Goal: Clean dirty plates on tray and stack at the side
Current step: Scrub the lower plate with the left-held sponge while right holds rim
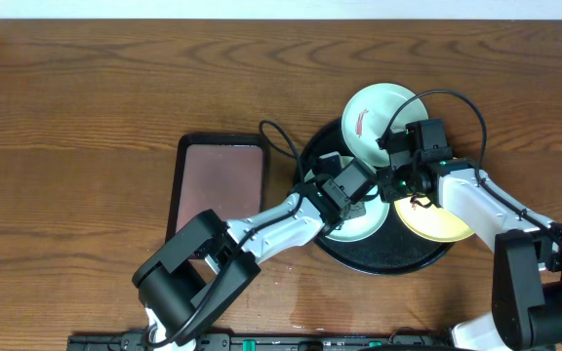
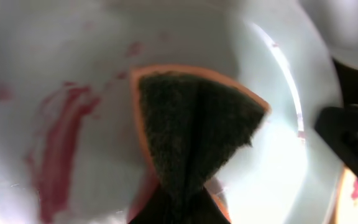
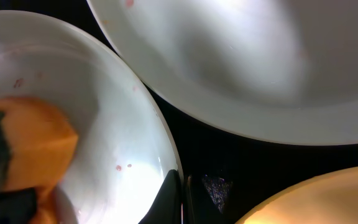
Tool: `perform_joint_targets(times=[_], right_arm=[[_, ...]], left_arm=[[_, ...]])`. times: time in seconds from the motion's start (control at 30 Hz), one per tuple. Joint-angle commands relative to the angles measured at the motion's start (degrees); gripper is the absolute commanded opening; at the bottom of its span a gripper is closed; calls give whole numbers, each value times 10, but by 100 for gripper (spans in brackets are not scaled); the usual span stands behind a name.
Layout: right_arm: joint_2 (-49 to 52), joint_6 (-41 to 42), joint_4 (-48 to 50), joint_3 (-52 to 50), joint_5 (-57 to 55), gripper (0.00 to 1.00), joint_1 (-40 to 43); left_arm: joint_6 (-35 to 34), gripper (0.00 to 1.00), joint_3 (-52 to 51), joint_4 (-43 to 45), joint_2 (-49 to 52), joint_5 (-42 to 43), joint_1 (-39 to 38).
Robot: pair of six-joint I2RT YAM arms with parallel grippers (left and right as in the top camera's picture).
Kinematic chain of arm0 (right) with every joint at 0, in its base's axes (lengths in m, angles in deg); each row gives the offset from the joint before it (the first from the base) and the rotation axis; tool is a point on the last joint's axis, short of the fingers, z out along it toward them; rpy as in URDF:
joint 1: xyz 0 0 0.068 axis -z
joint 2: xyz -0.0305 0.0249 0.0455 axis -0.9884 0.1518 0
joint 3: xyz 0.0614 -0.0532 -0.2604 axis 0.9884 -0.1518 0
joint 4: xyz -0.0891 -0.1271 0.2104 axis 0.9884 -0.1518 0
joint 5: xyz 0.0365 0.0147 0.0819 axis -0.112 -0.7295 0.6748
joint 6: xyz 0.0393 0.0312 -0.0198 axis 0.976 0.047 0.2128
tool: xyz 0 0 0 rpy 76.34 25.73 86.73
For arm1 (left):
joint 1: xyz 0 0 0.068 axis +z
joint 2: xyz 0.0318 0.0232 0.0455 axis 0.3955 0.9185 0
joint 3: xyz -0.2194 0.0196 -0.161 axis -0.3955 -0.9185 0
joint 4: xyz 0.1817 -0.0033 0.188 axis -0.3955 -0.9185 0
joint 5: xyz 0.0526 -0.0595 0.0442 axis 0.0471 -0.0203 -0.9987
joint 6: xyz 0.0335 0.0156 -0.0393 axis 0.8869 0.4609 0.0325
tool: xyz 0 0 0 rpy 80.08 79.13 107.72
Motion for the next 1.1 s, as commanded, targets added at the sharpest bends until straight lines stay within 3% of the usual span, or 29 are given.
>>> perform_joint_targets(times=[0.0,0.17,0.4,0.67,0.93,1.07], right_arm=[[3,1,-1,7,1,1,-3],[3,1,-4,7,1,1,-3],[3,1,-5,7,1,1,-3],[3,1,-5,7,1,1,-3],[3,1,-5,7,1,1,-3],[3,1,-6,7,1,1,-3]], left_arm=[[-3,8,-5,-40,14,-87,3],[0,8,-5,-79,6,-151,15],[68,8,-4,-76,-24,-173,24],[75,8,-4,-76,-84,-181,24],[19,8,-4,20,-64,-67,24],[2,8,-4,67,-26,-59,24]])
